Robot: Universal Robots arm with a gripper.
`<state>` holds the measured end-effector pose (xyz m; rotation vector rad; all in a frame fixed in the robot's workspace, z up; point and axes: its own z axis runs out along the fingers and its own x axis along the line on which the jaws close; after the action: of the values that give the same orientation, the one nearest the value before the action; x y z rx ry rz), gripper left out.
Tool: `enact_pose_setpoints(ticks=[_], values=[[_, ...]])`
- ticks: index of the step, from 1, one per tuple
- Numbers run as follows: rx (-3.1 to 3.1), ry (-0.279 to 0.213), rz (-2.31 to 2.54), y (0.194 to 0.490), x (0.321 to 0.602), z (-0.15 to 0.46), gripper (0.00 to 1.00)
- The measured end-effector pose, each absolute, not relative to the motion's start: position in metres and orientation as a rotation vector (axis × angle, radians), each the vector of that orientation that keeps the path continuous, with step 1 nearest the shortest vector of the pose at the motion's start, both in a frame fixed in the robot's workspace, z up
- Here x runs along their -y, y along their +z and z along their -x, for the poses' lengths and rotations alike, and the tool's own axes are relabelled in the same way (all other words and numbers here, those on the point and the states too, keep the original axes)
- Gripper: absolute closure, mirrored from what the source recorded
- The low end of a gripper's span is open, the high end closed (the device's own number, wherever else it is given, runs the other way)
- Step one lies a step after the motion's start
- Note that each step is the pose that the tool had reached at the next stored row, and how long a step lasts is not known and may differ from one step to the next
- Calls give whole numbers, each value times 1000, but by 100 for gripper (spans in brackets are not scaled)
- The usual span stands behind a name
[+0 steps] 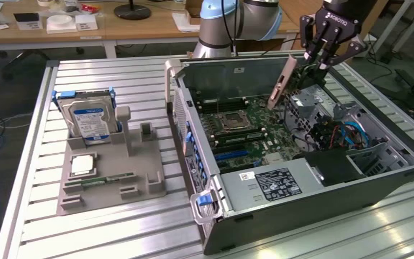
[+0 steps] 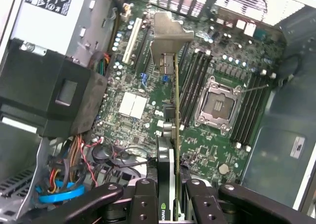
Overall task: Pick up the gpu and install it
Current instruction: 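Insert the gpu into the slot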
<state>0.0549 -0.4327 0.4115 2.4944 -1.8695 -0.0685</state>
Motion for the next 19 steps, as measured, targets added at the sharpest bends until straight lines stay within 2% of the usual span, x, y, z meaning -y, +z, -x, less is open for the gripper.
enact_pose_setpoints(ticks=[19], values=[[2010, -28, -2430, 408, 432, -51, 74]])
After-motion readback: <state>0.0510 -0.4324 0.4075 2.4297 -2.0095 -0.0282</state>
